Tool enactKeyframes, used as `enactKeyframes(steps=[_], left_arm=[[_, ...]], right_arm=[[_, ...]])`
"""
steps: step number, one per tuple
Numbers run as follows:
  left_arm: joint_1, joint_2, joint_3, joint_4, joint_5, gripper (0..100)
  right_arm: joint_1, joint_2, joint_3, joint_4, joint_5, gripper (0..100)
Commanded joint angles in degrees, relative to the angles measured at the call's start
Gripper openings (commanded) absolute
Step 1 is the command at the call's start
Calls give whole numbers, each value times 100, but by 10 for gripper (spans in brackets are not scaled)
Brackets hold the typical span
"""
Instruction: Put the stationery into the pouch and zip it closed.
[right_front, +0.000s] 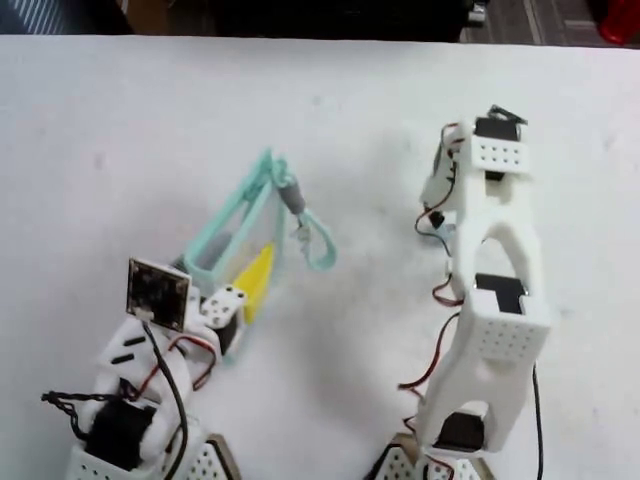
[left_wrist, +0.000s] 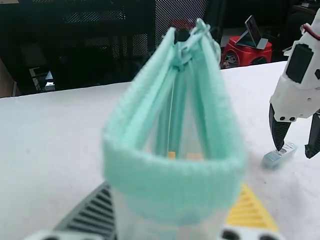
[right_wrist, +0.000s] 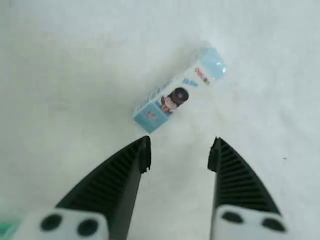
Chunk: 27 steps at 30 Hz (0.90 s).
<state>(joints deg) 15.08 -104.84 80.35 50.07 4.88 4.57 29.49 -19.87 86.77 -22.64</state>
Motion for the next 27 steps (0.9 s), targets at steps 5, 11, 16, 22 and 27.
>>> enactKeyframes(steps=[5, 11, 16, 22, 27], left_arm=[[75, 40, -62, 35, 26, 211], [84, 40, -70, 35, 44, 211], [119, 40, -281, 343, 70, 212], [119, 40, -369, 431, 70, 212], [119, 40, -378, 431, 70, 254]], right_arm=[[251, -321, 299, -989, -589, 193], [321, -321, 703, -1358, -598, 191], [418, -312, 967, -1798, -598, 191], [426, 31, 1134, -2246, -589, 183], [426, 101, 1134, -2237, -554, 9]])
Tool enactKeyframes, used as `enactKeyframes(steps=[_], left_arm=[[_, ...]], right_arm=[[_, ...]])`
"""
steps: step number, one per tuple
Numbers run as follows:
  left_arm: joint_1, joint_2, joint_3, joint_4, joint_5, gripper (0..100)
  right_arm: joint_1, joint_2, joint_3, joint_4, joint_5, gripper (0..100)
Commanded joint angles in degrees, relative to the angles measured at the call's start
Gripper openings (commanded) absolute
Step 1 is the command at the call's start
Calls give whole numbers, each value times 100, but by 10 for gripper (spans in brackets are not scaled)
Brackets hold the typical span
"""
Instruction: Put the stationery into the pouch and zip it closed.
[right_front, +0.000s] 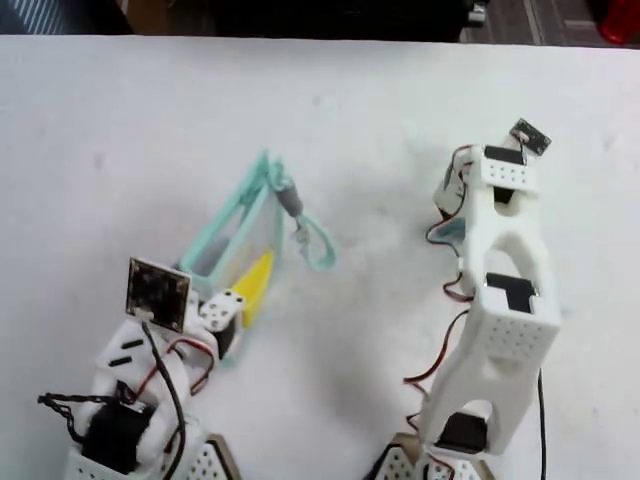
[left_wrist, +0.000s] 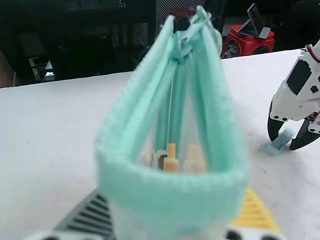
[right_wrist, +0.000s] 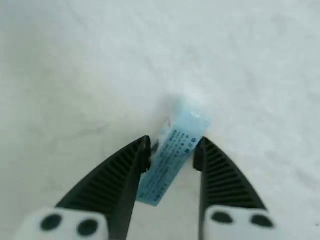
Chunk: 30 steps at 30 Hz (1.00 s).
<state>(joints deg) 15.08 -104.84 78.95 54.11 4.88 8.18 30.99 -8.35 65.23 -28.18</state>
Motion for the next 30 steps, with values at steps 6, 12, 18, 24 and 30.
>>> enactKeyframes(steps=[6, 12, 18, 24, 30], left_arm=[[119, 40, -237, 26, 62, 260], [119, 40, -220, 26, 53, 260], [338, 40, -220, 88, 44, 264], [541, 40, -237, 202, 26, 264], [532, 40, -237, 185, 26, 264]], right_arm=[[66, -66, -18, -66, 9, 26], [4, -901, -18, 347, 492, 16], [-347, -2440, -18, 497, 1503, 17], [-1156, -4277, 0, 321, 2655, 17], [-2765, -6079, 18, 57, 3516, 17]])
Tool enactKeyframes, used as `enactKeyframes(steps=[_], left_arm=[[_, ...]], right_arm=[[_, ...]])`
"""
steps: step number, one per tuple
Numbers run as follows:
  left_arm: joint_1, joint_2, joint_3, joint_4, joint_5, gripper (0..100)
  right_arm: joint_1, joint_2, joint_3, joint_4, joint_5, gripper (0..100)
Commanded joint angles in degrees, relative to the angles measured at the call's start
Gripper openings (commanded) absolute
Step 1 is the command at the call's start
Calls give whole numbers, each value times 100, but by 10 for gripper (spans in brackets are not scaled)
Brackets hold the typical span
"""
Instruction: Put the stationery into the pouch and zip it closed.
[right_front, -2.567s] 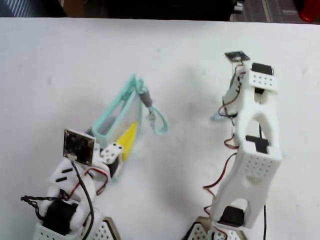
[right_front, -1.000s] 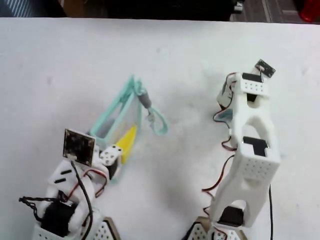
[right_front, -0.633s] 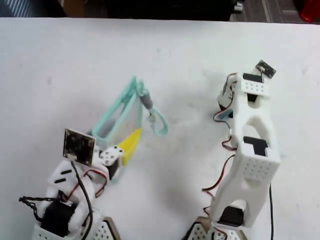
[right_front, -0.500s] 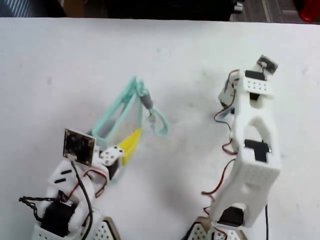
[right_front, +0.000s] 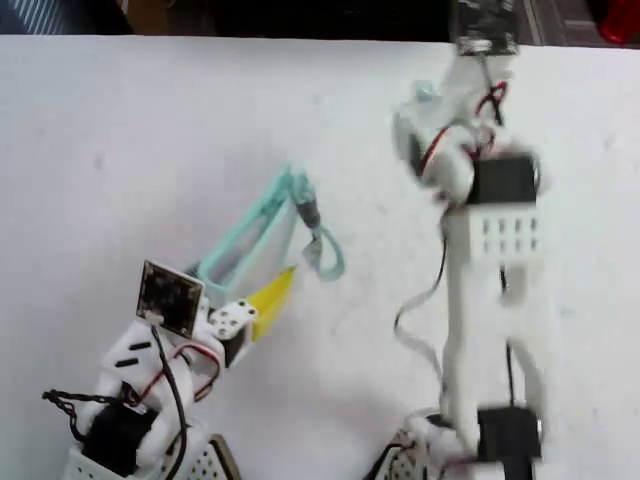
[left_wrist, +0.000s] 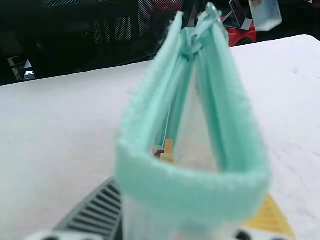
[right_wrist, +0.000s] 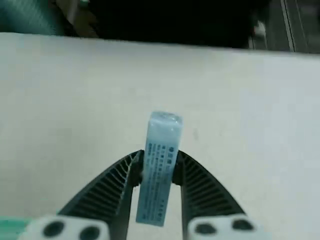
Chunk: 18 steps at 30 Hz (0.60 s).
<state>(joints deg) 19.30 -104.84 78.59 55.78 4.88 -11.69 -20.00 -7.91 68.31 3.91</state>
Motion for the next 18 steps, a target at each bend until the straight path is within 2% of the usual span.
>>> enactKeyframes(steps=[1, 8, 15, 18], left_arm=[[110, 40, -202, 18, 26, 264], [92, 40, -202, -62, 26, 264], [92, 40, -202, -53, 26, 264], [84, 40, -202, -53, 26, 264]], right_arm=[[-1077, -1209, -26, -295, 369, 17], [-2818, -1859, -9, -400, 334, 17], [-3697, -1789, 1046, -840, 325, 17], [-3802, -2079, 1635, -927, 325, 17]])
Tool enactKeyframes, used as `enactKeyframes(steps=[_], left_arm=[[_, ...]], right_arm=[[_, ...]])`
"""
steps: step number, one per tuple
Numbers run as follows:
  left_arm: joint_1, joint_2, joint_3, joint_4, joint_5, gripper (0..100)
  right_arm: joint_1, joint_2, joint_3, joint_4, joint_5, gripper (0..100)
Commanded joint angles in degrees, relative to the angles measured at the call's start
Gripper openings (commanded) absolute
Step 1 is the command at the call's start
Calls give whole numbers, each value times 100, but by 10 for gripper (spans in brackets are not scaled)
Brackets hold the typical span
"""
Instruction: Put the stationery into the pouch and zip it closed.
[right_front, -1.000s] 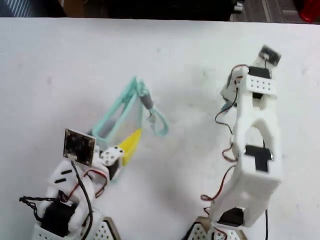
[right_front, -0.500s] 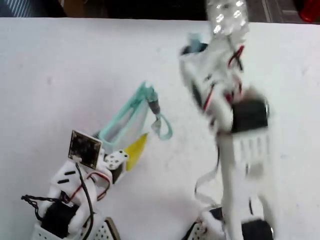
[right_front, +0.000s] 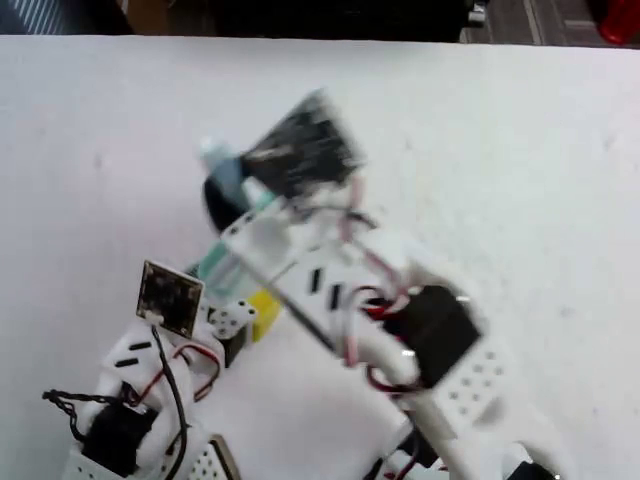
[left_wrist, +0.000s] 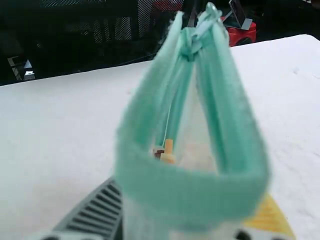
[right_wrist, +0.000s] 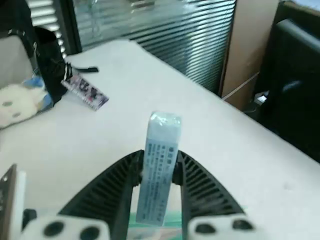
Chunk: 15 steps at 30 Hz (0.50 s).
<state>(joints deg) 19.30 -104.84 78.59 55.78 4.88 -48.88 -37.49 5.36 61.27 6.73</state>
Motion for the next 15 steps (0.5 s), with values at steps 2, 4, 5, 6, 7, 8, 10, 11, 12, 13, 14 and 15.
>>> enactKeyframes(steps=[2, 4, 5, 6, 7, 8, 10, 11, 12, 13, 14, 15], left_arm=[[84, 40, -202, -53, 26, 264], [84, 40, -202, -62, 26, 264], [84, 40, -202, -62, 26, 264], [84, 40, -202, -62, 26, 264], [84, 40, -202, -62, 26, 264], [84, 40, -202, -62, 26, 264], [84, 40, -202, -62, 26, 264], [84, 40, -202, -62, 26, 264], [84, 40, -202, -62, 26, 264], [84, 40, -202, -62, 26, 264], [84, 40, -202, -62, 26, 264], [84, 40, -202, -62, 26, 264]], right_arm=[[-75, -549, 677, -338, 44, 17], [-40, -787, 1073, -453, 44, 17], [-31, -901, 1266, -549, 44, 17], [-22, -1007, 1459, -655, 44, 17], [-13, -1095, 1626, -743, 44, 16], [-13, -1182, 1776, -822, 44, 16], [-13, -1358, 1960, -884, 44, 16], [-13, -1455, 1952, -884, 44, 16], [-13, -1596, 1925, -875, 44, 16], [-13, -1719, 1908, -866, 62, 16], [-13, -1789, 1925, -875, 79, 16], [-13, -1842, 1969, -875, 70, 16]])
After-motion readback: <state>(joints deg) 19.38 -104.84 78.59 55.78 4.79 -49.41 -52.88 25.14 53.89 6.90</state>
